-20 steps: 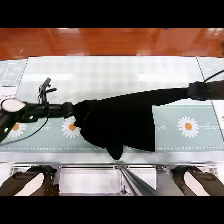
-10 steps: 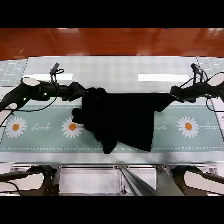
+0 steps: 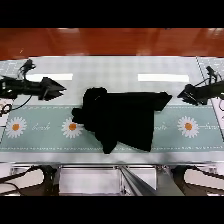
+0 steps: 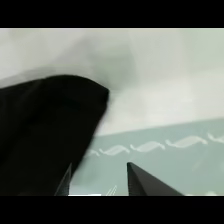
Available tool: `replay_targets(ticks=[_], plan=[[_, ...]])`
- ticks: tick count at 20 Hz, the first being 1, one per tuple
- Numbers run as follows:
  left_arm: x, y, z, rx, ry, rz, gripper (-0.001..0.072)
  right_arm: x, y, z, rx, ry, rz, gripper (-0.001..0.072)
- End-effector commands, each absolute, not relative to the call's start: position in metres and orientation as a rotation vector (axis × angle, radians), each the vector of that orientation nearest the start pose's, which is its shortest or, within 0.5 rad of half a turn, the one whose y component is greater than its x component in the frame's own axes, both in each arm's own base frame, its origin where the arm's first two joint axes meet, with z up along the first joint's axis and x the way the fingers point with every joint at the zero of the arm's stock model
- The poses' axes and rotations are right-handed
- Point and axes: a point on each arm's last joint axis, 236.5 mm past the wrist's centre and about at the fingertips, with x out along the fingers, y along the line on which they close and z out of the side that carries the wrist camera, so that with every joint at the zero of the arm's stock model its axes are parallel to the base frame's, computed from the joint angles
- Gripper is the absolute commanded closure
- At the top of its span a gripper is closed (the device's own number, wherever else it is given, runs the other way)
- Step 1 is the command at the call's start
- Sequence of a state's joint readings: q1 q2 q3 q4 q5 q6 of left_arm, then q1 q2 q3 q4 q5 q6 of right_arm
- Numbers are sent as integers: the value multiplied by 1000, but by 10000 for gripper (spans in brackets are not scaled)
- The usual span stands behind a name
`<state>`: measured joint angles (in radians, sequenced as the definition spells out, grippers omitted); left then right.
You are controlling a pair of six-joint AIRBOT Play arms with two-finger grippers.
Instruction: Fold the shirts.
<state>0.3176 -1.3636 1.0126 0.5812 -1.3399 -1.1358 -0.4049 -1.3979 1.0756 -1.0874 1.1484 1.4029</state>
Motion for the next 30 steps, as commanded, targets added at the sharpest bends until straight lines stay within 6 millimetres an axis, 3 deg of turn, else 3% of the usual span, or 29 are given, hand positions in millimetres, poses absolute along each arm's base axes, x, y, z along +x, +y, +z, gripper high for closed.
replay_targets(ticks=[1, 5, 7, 10, 14, 19, 24, 25, 26, 27, 30], plan=[[336, -65, 30, -847, 1143, -486, 199, 343, -70, -36, 680, 1301, -40, 303], [247, -137, -14, -990, 1293, -558, 199, 335, -41, -37, 751, 1186, 44, 304], [223, -166, -33, -1016, 1329, -596, 199, 337, -32, -33, 777, 1162, 78, 304], [212, -194, -48, -1001, 1371, -596, 199, 337, -31, -32, 784, 1162, 83, 304], [216, -223, -58, -1018, 1396, -580, 199, 335, -30, -32, 779, 1168, 90, 304], [227, -249, -61, -1011, 1395, -631, 200, 335, -29, -32, 777, 1171, 92, 304], [225, -273, -84, -969, 1503, -645, 201, 334, -30, -32, 776, 1172, 91, 304], [228, -279, -85, -961, 1511, -658, 284, 334, -30, -32, 776, 1172, 91, 304], [232, -282, -80, -953, 1500, -689, 626, 334, -30, -33, 774, 1172, 90, 304], [241, -286, -71, -929, 1461, -730, 684, 335, -31, -33, 772, 1171, 88, 304], [262, -293, -37, -934, 1397, -824, 684, 339, -35, -33, 763, 1152, 72, 304]])
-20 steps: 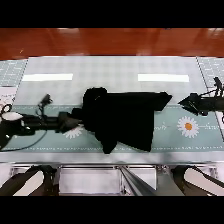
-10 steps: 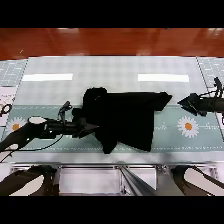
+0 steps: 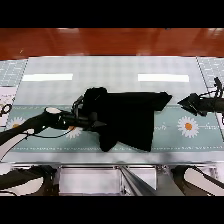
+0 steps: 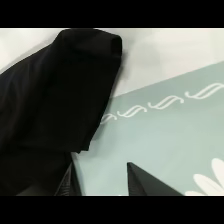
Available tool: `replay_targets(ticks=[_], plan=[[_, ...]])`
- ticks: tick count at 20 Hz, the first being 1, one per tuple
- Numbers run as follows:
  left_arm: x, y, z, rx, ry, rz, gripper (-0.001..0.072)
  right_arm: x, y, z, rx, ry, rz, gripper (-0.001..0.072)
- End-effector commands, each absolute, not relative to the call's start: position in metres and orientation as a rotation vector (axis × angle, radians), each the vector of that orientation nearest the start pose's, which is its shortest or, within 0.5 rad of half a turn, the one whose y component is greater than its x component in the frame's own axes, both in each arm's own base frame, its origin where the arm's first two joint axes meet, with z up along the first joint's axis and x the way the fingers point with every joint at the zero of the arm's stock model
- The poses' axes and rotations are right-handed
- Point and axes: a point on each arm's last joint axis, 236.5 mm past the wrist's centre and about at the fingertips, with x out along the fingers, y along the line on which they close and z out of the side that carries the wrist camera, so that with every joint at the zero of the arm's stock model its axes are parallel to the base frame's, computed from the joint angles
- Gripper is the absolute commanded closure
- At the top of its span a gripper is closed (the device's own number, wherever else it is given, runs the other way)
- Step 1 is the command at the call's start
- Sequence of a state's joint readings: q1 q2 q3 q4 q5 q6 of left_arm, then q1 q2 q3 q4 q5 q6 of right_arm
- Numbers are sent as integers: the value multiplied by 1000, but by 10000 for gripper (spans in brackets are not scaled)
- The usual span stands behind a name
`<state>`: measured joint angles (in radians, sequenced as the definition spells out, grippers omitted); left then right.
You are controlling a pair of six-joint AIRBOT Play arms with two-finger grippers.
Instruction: Fold the shirts.
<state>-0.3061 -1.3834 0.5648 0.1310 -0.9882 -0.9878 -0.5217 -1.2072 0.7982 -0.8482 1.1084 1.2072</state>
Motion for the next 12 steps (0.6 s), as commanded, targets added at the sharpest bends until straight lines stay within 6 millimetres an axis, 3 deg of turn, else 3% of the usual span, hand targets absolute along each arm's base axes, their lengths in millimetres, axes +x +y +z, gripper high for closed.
replay_targets(ticks=[1, 6, 12], plan=[[268, -294, -27, -932, 1378, -850, 684, 341, -39, -34, 755, 1140, 58, 304], [289, -291, -9, -934, 1318, -873, 684, 351, -58, -47, 700, 1121, 10, 304], [289, -290, -9, -934, 1320, -874, 684, 370, -45, -82, 802, 1251, 95, 304]])
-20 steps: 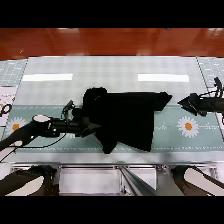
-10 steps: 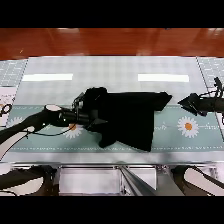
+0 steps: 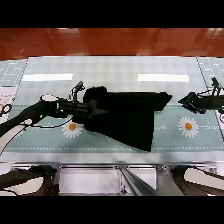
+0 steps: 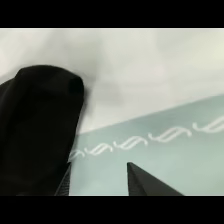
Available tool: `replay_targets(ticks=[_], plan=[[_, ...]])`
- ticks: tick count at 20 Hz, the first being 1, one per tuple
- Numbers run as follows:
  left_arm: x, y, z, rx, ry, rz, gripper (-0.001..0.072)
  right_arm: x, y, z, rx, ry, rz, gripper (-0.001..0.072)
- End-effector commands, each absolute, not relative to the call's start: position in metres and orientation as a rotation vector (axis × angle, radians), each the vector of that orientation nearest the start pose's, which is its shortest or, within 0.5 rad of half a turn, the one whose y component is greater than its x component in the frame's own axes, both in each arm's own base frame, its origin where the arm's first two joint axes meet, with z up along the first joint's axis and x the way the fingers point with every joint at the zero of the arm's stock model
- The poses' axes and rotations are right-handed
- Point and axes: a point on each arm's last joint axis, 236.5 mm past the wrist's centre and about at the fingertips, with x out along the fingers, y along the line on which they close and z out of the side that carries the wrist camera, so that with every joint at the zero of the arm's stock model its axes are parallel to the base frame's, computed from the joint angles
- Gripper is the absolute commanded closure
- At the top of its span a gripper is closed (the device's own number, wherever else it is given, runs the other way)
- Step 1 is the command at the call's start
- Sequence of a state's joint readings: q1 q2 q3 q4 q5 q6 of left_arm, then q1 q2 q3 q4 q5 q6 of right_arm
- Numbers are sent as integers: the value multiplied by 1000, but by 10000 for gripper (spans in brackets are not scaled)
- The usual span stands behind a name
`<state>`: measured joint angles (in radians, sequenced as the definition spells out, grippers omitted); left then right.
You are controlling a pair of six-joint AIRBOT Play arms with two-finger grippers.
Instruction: Fold the shirts.
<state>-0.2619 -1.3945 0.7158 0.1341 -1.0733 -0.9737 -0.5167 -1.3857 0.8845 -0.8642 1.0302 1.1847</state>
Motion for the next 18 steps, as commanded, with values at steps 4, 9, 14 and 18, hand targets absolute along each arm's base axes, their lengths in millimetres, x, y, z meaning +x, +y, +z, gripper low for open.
replay_targets(ticks=[4, 9, 14, 18], plan=[[289, -290, -9, -934, 1320, -874, 684, 390, -15, -101, 792, 1337, 195, 305], [289, -290, -9, -934, 1319, -873, 684, 413, 19, -113, 775, 1378, 267, 305], [291, -288, -8, -940, 1313, -868, 684, 434, 45, -97, 754, 1347, 342, 684], [313, -264, 17, -973, 1223, -863, 684, 453, 39, -42, 694, 1283, 405, 684]])
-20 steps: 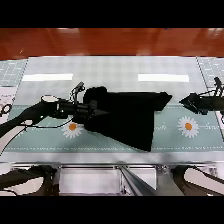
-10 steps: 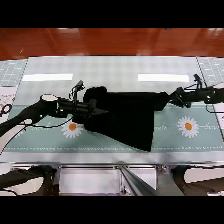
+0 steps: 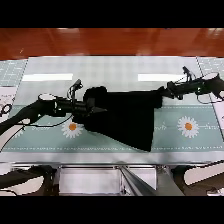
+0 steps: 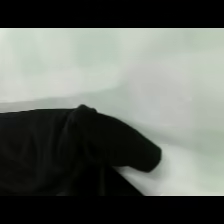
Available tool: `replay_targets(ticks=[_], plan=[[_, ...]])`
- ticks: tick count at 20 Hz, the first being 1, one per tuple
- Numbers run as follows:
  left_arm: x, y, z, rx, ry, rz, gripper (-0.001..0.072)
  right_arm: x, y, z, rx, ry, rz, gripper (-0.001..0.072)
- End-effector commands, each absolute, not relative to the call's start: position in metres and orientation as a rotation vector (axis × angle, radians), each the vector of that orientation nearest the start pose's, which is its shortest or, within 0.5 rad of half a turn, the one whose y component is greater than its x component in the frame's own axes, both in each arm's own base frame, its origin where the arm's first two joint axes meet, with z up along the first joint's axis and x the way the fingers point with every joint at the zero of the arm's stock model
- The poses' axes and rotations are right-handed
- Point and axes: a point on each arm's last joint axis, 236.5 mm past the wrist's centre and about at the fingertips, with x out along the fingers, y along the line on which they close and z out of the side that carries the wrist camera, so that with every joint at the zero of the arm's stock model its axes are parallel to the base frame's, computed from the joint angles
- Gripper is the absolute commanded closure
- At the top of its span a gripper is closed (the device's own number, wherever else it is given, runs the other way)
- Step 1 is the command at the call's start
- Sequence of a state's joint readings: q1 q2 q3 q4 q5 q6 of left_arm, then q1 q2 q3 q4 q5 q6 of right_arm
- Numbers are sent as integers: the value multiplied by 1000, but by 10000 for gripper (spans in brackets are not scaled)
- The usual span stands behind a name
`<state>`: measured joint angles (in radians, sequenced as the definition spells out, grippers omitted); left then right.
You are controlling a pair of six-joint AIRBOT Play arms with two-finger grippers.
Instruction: Fold the shirts.
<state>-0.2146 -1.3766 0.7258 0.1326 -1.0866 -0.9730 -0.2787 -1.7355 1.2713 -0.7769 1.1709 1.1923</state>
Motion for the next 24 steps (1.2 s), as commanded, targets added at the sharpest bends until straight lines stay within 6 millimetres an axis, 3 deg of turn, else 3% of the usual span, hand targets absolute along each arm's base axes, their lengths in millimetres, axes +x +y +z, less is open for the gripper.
replay_targets(ticks=[1, 4, 6, 7, 9, 11, 12, 14, 17, 20, 24], plan=[[324, -253, 34, -979, 1169, -869, 684, 464, 34, -15, 668, 1223, 405, 685], [362, -212, 107, -961, 953, -878, 685, 494, 26, 95, 558, 985, 419, 685], [389, -176, 171, -937, 798, -866, 684, 505, 23, 191, 481, 779, 420, 685], [397, -160, 207, -916, 728, -876, 684, 501, 25, 244, 434, 678, 429, 685], [397, -140, 280, -820, 594, -920, 685, 475, 29, 340, 327, 491, 428, 685], [381, -126, 356, -691, 440, -940, 685, 431, 34, 417, 226, 317, 399, 685], [368, -121, 392, -619, 352, -936, 684, 405, 35, 444, 180, 249, 371, 685], [337, -116, 450, -507, 218, -917, 684, 353, 36, 478, 89, 172, 313, 685], [284, -110, 506, -340, 59, -818, 685, 282, 34, 513, -2, 72, 206, 685], [242, -99, 528, -177, -36, -601, 684, 223, 30, 526, -47, 23, 111, 685], [188, -106, 527, 34, -84, -344, 684, 175, 25, 499, -71, 109, 39, 685]])
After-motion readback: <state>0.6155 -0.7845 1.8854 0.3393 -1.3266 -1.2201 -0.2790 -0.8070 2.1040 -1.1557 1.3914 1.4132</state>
